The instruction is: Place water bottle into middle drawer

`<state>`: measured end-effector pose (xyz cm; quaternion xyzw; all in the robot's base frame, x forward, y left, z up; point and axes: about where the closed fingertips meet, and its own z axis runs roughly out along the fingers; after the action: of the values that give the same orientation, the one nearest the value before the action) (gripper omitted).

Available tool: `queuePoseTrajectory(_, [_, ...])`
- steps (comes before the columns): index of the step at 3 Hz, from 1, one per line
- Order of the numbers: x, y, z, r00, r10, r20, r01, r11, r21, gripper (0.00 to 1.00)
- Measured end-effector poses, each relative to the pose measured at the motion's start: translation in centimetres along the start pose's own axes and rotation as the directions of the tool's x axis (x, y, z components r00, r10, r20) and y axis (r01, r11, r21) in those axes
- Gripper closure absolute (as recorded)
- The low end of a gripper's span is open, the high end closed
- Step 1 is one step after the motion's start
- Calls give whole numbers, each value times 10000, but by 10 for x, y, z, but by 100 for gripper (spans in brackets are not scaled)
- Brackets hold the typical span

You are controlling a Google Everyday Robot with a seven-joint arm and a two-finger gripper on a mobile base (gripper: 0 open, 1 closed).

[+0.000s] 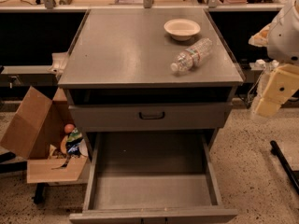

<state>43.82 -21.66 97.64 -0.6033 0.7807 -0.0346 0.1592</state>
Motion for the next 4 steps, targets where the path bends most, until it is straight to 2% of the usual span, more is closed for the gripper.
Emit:
queuePoseTrajectory(2, [-3, -9, 6, 9990, -407, 175, 406, 9992, 64, 0])
queuePoseTrajectory(3, [-17, -44, 33, 9838, -1720, 511, 1713, 9851, 182, 0])
queuePoseTrajectory(4, [-30, -79, 69, 9368, -3423, 725, 3431, 9393, 22, 0])
